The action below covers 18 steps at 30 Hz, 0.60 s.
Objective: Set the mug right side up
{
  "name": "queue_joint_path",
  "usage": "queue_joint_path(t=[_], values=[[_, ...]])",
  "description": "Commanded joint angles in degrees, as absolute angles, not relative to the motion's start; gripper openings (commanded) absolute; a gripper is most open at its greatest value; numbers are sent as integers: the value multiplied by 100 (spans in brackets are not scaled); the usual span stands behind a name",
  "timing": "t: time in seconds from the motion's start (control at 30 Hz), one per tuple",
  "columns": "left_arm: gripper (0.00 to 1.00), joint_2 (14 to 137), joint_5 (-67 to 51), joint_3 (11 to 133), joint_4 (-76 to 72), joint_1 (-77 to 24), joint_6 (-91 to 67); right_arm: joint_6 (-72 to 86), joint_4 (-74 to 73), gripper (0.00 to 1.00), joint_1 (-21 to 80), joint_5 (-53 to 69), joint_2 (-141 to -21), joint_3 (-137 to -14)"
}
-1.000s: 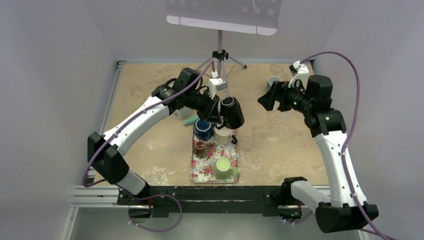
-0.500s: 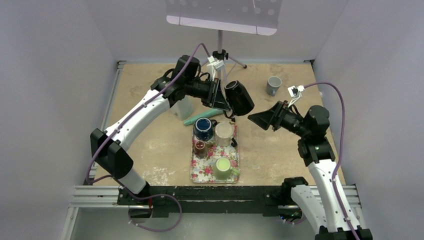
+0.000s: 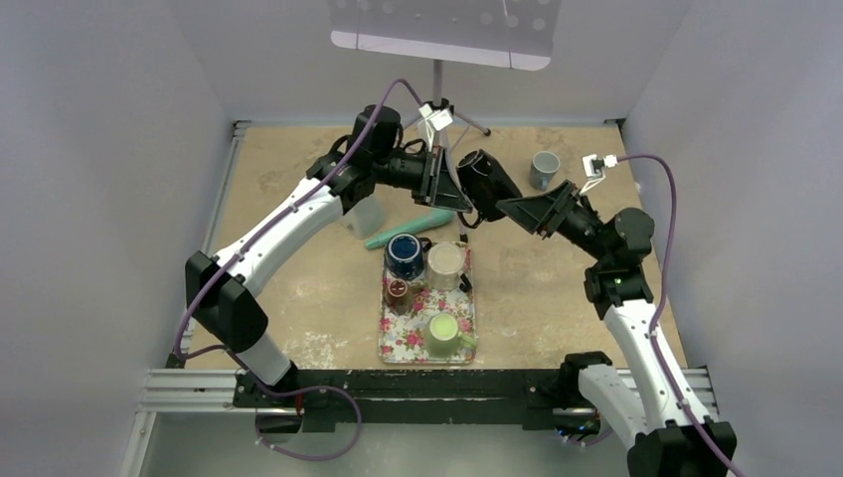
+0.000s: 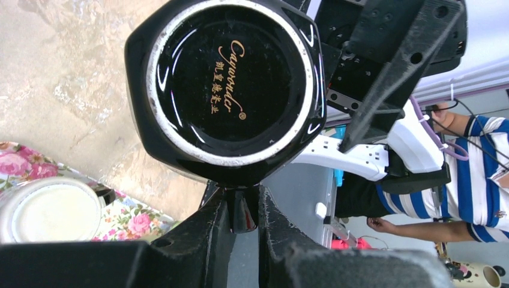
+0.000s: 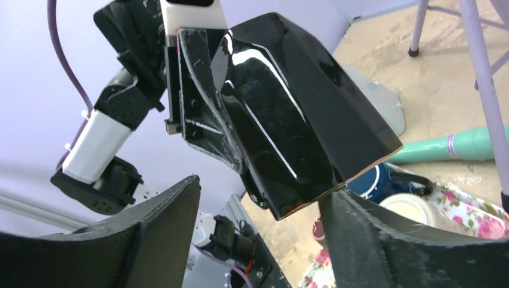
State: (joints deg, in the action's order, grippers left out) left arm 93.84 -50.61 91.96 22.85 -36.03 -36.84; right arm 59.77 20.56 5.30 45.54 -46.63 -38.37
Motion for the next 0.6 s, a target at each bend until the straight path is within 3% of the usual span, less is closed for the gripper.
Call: queue_joint_path(t=[0.0, 0.2, 0.23, 0.27, 0.33, 0.37, 0.4, 0.43, 0.57], values=[[0, 9206, -5565, 9128, 1483, -3790, -3964, 6604, 3519, 55, 640, 4324, -4930, -4095], [0, 9240, -5471, 9089, 1715, -3808, -3757, 6167, 3072, 0, 642, 3958, -5074, -4571], [0, 9226, -5377, 9156, 1961, -3811, -3523, 5989, 2821, 0, 642, 3921, -5075, -4673], [9, 9206, -5219, 9225, 2258, -3799, -3256, 5789, 2573, 0, 642, 3841, -5061, -4772], [52, 9146, -4754, 9347, 2855, -3766, -2649, 5122, 1747, 0, 635, 3519, -5037, -5080], [67, 9119, -4534, 9380, 3082, -3740, -2336, 4713, 1122, 0, 633, 3290, -5081, -5283], [91, 9081, -4053, 9479, 3522, -3708, -1620, 3964, -292, 0, 625, 2746, -5246, -5778], [99, 9079, -3761, 9547, 3738, -3704, -1329, 3623, -859, 0, 619, 2411, -5345, -6002], [100, 8978, -2703, 9709, 4515, -3703, -320, 2566, -2499, 0, 459, 786, -5862, -6840]])
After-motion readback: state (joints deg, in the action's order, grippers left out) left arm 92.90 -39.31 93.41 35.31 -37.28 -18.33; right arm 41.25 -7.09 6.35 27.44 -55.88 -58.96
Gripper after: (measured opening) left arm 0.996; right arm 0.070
